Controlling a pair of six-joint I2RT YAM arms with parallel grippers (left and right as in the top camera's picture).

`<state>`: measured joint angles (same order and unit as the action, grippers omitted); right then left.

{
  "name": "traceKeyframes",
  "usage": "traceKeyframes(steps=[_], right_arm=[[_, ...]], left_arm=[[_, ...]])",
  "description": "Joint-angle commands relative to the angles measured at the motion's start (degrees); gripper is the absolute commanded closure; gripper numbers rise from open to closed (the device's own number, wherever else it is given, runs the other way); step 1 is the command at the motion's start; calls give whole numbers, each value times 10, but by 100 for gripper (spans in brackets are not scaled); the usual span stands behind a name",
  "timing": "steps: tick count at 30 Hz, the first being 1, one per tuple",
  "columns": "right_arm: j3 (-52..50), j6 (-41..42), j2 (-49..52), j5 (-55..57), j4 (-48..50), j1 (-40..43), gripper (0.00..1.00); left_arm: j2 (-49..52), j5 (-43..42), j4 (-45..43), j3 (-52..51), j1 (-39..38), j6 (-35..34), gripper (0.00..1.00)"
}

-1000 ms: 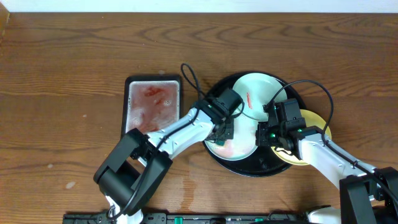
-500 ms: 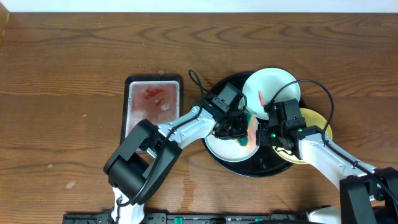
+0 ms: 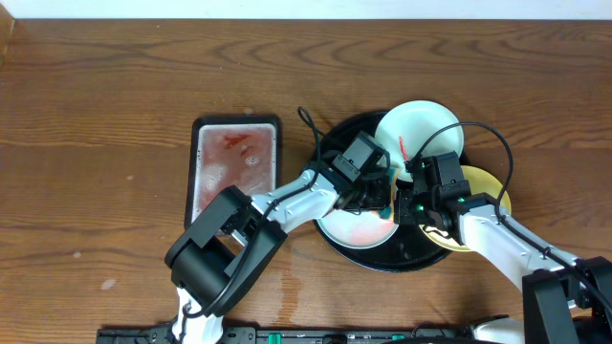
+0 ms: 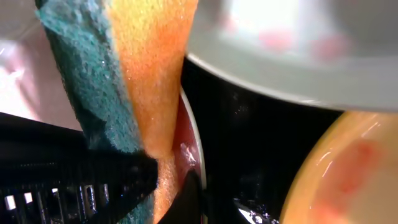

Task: Clean dirty plates on tray and stack at the side
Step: 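Scrub the held green plate with the sponge in the left gripper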

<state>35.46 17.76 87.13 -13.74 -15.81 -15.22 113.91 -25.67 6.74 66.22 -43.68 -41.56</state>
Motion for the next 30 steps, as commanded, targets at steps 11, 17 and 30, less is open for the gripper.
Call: traceKeyframes(steps=[11,17,30], right_arm=[[-20,-16,19,13,-29,-4,99],[-20,-16,19,13,-33,-4,99],[-20,-16,19,13,-32,-4,99]], left_arm=[[20,383,147,-2,67,90,92],[20,432,221,9,92,90,93],[21,-14,284,21,85,81,92]])
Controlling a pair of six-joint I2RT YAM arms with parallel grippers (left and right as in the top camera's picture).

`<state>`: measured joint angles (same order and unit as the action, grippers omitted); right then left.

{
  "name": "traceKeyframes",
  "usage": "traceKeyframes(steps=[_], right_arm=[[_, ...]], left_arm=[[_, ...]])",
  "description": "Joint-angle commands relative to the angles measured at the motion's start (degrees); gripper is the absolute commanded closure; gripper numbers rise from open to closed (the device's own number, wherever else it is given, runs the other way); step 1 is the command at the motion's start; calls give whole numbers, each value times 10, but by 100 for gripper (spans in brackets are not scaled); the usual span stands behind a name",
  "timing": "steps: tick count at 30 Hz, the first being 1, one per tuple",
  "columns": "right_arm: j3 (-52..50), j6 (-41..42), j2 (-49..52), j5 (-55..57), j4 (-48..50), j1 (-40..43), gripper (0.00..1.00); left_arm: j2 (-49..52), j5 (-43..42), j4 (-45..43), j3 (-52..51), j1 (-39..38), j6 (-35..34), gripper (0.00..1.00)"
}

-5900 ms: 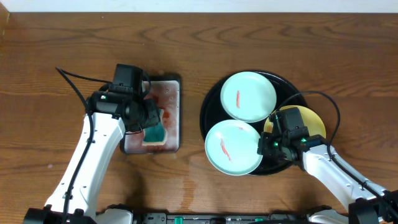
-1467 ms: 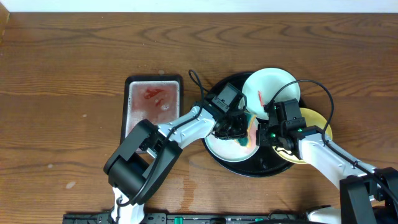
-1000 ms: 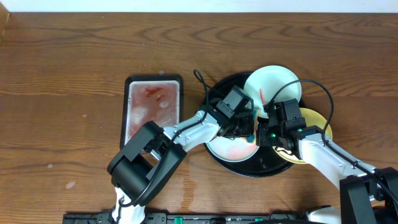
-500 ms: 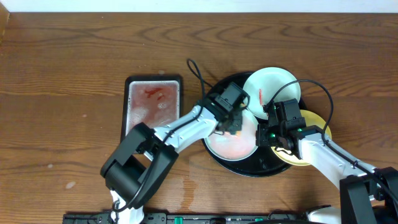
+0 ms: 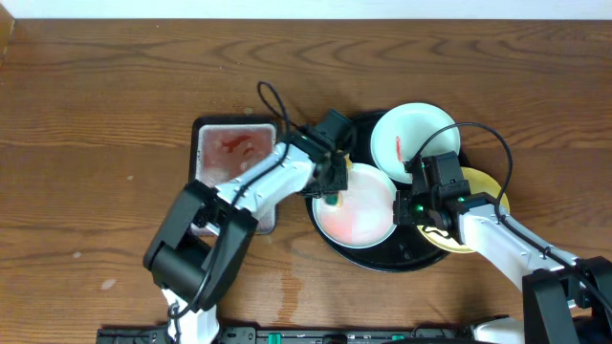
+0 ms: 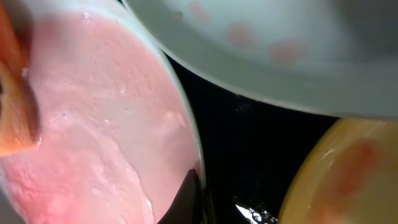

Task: Clean dirty plates on tray and stack at the side
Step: 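Scrub the held green plate with the sponge in the left gripper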

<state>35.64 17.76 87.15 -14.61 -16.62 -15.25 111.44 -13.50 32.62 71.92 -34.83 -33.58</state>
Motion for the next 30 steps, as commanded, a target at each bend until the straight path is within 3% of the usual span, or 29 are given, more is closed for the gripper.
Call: traceKeyframes(steps=[1,6,13,19,25,30], right_arm=[[-21,-16,19,22,-24,-4,99],[-21,-16,19,22,-24,-4,99],[-21,-16,19,22,-24,-4,99],[-21,-16,19,22,-24,-4,99],[-21,-16,19,22,-24,-4,99],[-21,-16,19,21,-25,-4,99]], left_arm=[[45,-170,29,-36,-8,1,92],[45,-243,29,-36,-36,1,92],[45,-251,-31,-36,-73,4,92],[45,-174,-87,-36,-77,3,90],[45,-10,-151,-36,-74,3,90],[45,-3,-221,-36,-53,-7,91]])
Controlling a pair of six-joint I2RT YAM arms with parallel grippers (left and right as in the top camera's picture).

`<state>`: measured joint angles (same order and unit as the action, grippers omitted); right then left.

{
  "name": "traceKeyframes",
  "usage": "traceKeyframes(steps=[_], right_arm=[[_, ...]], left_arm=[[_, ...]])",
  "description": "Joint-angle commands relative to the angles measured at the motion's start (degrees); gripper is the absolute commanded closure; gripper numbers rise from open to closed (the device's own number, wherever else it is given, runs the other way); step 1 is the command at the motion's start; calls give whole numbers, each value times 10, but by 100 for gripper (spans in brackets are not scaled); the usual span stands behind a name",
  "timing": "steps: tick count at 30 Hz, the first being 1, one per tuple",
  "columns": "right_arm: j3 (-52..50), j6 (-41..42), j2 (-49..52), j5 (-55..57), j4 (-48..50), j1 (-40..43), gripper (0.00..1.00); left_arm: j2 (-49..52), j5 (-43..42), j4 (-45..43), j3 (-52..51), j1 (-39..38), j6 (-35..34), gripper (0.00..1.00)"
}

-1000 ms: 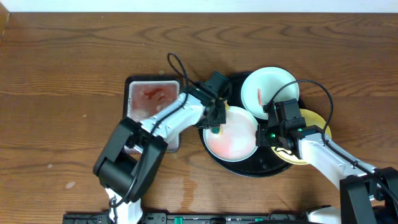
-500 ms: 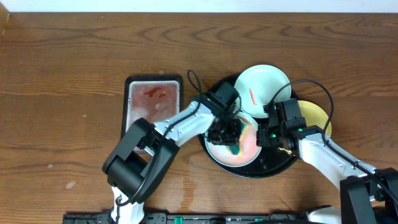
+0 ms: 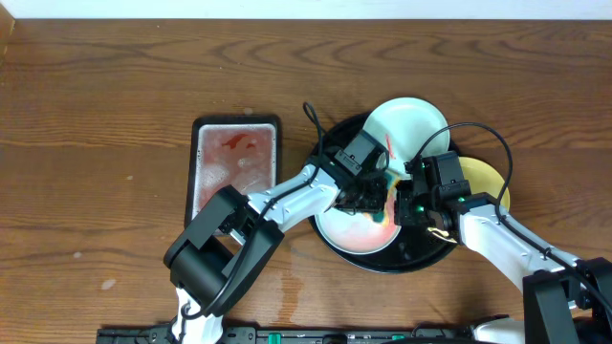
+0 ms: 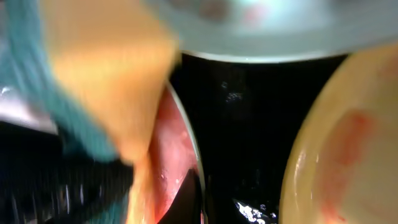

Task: Clean dirty plates on tray and stack at the side
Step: 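Scrub the held green plate with the sponge in the left gripper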

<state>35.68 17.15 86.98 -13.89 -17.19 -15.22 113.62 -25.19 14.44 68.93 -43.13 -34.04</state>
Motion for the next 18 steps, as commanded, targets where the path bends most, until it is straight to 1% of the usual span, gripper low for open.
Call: traceKeyframes(steps=[1,4,7,8,10,12,13,16,18], right_arm=[[-22,-9,21,14,-19,-4,99],[-22,-9,21,14,-19,-4,99],[-22,-9,21,14,-19,-4,99],[-22,-9,21,14,-19,-4,99],[-22,-9,21,14,-19,-4,99],[-22,-9,21,14,-19,-4,99],[-22,-9,21,14,-19,-4,99],[-22,-9,21,14,-19,-4,99],[-22,-9,21,14,-19,-4,99]], left_arm=[[23,113,-50,-6,36,-12,91],[23,118,-85,-6,49,-23,91],[23,170,-105,-6,59,-22,92],[23,191,-106,-6,62,-18,92],[23,222,-101,-6,69,14,92],[23,253,-79,-6,76,54,92],[23,270,-66,-6,78,61,92],[16,369,13,0,80,68,93],[7,421,45,1,78,92,93]])
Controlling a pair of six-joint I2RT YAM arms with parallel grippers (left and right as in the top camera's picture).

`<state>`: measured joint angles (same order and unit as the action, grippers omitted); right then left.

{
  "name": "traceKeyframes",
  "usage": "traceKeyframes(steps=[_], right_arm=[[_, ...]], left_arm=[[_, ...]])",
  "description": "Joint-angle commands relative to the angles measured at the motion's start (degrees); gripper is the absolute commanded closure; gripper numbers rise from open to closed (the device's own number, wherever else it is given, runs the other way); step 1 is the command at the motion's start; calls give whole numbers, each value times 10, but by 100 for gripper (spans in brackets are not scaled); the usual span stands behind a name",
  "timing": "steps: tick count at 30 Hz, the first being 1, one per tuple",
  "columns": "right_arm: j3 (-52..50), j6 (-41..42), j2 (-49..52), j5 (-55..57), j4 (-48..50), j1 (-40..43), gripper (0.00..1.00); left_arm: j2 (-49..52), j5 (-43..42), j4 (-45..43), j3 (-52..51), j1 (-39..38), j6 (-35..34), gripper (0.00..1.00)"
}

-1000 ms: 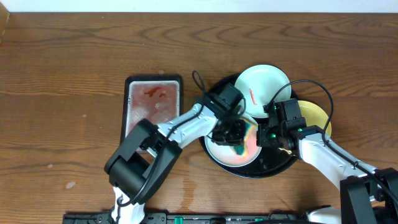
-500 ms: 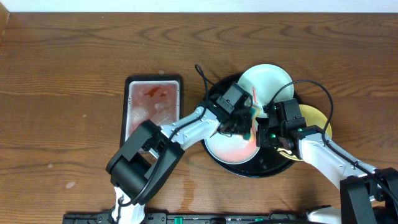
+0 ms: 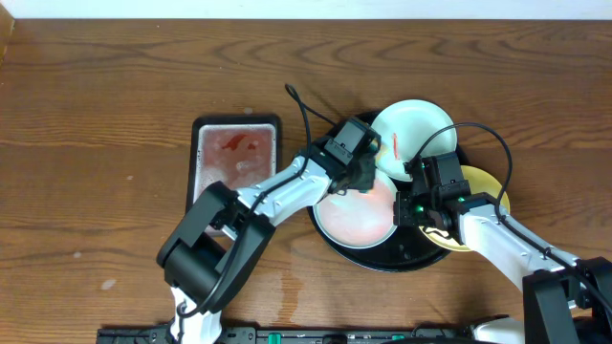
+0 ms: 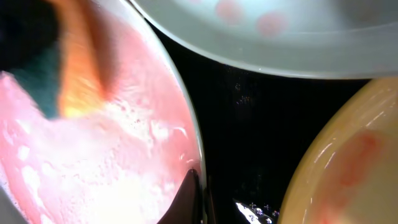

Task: Clean dirty plates on tray and stack at the side
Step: 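Scrub the held green plate with the sponge in the left gripper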

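A white plate (image 3: 359, 218) covered in pink suds lies in the round black tray (image 3: 406, 260). My right gripper (image 3: 403, 204) is shut on this plate's right rim; the right wrist view shows its dark fingertip (image 4: 189, 193) on the sudsy plate (image 4: 106, 162). My left gripper (image 3: 364, 172) is over the plate's far edge, shut on a green and orange sponge (image 4: 65, 87) that presses on the suds. A second white plate (image 3: 416, 129) with a red streak overlaps the tray's far side. A yellow plate (image 3: 490, 183) with red smears lies at the right.
A black rectangular tray (image 3: 236, 164) holding reddish foamy water sits on the wooden table to the left of the round tray. Cables arch over both wrists. The two arms cross close together above the round tray.
My left gripper with the sponge has moved from the plate's right side, next to my right gripper, to the plate's far edge. The right gripper still holds the rim.
The sponge was first at the plate's right side beside my right gripper. Then it was at the plate's far left edge, then back at the right, and now at the far edge. My right gripper has held the rim throughout, and the plate is coated in pink suds.
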<state>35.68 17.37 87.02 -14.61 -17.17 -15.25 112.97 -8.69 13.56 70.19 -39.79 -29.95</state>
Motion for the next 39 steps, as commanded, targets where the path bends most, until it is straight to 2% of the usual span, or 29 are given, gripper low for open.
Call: traceKeyframes(steps=[1,3,6,11,15,18,20,22,27,33,39], right_arm=[[-22,-10,20,21,-19,-4,99],[-22,-2,20,21,-19,-4,99],[-22,0,20,21,-19,-4,99],[-22,19,20,21,-19,-4,99],[-22,12,20,21,-18,-4,99],[-22,8,20,21,-19,-4,99],[-22,8,20,21,-19,-4,99],[-22,8,20,21,-19,-4,99],[-22,8,20,21,-18,-4,99],[-22,8,20,21,-19,-4,99],[-22,9,20,21,-19,-4,99]], left_arm=[[9,284,68,-12,45,58,92],[-1,339,96,-12,45,65,92],[-10,346,125,-12,45,75,92],[-14,242,178,-12,34,65,92],[-14,243,129,-12,32,59,92],[-14,234,71,-12,31,5,92],[-14,188,36,-12,31,-14,92],[-14,90,3,-13,31,-54,92],[-14,-28,-6,-13,24,-90,92],[-14,-74,8,-17,-2,-89,92],[-14,-72,94,-17,-17,-78,92]])
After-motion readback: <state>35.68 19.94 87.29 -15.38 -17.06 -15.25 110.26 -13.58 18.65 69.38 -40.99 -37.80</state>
